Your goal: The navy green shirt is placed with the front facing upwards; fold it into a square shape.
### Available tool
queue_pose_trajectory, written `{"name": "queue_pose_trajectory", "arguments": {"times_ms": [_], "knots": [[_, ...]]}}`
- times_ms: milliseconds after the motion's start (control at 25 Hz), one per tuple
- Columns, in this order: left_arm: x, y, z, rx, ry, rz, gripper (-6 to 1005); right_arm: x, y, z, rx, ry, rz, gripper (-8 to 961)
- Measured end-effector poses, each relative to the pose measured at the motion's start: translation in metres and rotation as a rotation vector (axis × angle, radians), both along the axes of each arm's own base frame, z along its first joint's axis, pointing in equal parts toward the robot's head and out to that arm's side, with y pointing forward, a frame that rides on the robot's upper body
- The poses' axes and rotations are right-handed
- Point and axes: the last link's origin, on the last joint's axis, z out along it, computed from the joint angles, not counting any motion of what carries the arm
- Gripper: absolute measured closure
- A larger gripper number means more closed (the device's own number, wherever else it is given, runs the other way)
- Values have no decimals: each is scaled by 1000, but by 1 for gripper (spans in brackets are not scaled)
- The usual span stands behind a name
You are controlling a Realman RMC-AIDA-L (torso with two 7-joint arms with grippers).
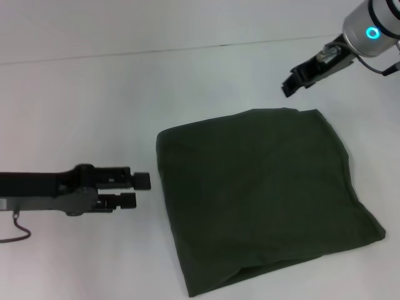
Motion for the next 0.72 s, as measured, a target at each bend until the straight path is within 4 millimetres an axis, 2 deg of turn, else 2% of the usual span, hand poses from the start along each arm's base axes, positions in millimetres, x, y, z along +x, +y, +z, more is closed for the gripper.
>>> {"name": "queue_pose_trajectory", "arguments": {"times_ms": [160, 400, 440, 720], "knots": [[0, 8, -11, 4, 92, -41, 266, -9, -5, -7, -50, 51, 22, 522], [7, 22, -22, 44, 118, -107, 266, -15, -16, -18, -146, 129, 43, 517], [10, 31, -31, 54, 130, -116, 266, -14, -17, -18, -153, 137, 41, 517], [16, 49, -57, 77, 222, -80, 266, -14, -21, -17, -167, 155, 26, 517]]}}
